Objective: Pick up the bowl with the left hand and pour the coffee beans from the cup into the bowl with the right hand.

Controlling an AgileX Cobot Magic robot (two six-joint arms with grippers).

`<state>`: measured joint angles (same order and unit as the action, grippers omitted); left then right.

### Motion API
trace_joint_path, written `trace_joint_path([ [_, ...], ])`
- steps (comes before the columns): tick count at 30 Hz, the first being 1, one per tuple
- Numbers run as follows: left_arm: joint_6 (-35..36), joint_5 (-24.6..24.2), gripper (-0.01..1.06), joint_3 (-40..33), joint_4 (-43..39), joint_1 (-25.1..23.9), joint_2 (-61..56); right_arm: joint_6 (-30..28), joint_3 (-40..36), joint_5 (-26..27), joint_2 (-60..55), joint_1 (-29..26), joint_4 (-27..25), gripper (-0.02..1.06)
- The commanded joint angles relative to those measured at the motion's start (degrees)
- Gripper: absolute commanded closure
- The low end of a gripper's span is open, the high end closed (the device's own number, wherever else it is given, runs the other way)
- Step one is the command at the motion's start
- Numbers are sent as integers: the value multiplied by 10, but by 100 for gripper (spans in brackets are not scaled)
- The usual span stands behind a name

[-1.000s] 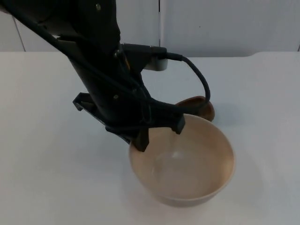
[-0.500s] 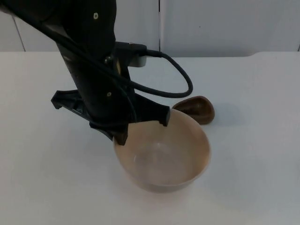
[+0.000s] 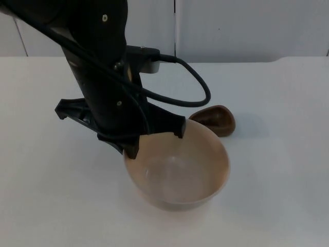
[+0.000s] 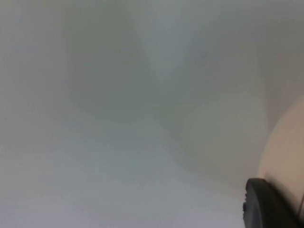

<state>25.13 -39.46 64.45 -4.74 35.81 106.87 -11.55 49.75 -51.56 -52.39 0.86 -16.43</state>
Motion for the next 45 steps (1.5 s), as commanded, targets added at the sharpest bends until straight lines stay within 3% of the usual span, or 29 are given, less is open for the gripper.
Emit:
trace_joint_path([
  [1,6,3,105,-2,-2,1,-6,-9,29,6,-49,-1,-9,-1],
  [12,9,5,105,-2,-2,1,-6,-9,138,-20,-195,6,-5,0],
  [20,13,5,105,-2,-1,1,-6,13,231,-26,-304,88,5,1],
  [24,13,4,105,-2,0,1,-6,53,272,-31,-357,133,48,1],
  [28,13,4,105,-2,0,1,-6,123,350,-67,-436,193,131,1],
  [37,13,4,105,-2,0,1,-6,203,466,-103,-546,251,216,1],
  [45,13,4,105,-2,0,1,-6,226,539,-121,-634,263,222,1],
])
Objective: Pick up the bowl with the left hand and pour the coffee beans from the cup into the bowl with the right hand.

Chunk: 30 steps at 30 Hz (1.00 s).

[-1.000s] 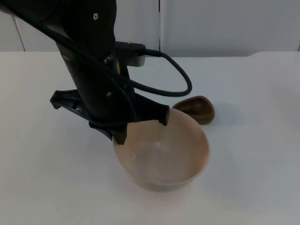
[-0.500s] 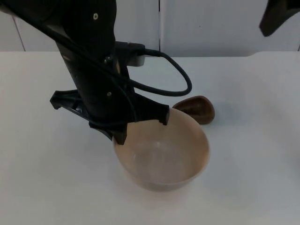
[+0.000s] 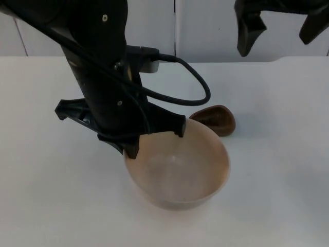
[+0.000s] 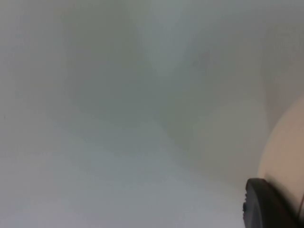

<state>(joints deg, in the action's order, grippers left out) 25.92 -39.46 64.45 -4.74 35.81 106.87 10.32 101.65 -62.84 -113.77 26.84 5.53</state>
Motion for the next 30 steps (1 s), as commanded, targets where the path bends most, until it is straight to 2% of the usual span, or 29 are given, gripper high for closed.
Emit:
trace_joint_path([
  [1,5,4,105,-2,0,1,-6,7,29,-12,-33,4,3,1],
  [13,10,4,105,-2,3,1,-4,11,100,-10,-137,4,-5,1],
  [21,10,4,105,-2,4,1,8,30,182,-16,-219,8,-3,3],
  [30,10,4,105,-2,5,1,19,44,188,1,-267,8,8,3],
])
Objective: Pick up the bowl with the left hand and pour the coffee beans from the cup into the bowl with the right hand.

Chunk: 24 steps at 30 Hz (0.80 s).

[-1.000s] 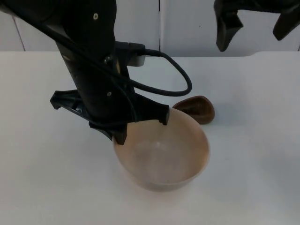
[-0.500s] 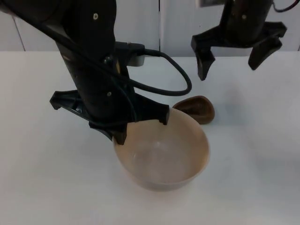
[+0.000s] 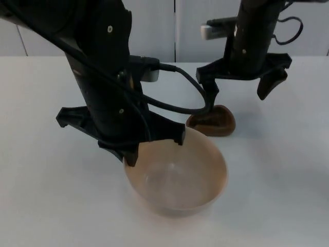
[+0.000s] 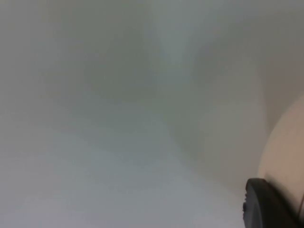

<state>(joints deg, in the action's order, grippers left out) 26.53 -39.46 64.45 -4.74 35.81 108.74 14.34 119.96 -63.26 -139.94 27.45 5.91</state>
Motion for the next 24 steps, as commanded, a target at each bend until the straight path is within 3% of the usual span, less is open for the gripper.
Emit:
trace_joint_path([
  [1,3,3,105,-2,6,1,1,6,5,10,-9,2,4,3],
  [24,3,4,105,-2,7,1,1,64,5,34,-33,2,15,12],
])
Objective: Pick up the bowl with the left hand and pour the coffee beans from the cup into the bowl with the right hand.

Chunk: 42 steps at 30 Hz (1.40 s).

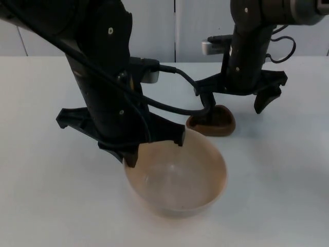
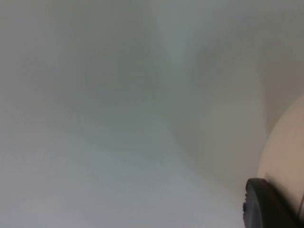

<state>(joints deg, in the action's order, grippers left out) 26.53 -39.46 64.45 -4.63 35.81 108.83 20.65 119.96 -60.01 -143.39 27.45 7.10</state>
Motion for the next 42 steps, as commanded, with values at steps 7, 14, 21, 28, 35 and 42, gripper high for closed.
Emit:
trace_joint_path([
  [7,3,5,105,-2,7,1,0,4,3,3,-19,2,3,17],
  [14,3,6,105,-2,7,1,0,8,3,8,-22,2,3,24],
  [21,3,7,105,-2,7,1,0,9,3,9,-22,2,3,45],
  [28,3,7,105,-2,7,1,0,14,3,10,-22,2,2,80],
  [35,3,7,105,-2,7,1,0,14,3,10,-19,2,2,105],
  [42,3,10,105,-2,7,1,0,-8,3,8,9,2,3,105],
])
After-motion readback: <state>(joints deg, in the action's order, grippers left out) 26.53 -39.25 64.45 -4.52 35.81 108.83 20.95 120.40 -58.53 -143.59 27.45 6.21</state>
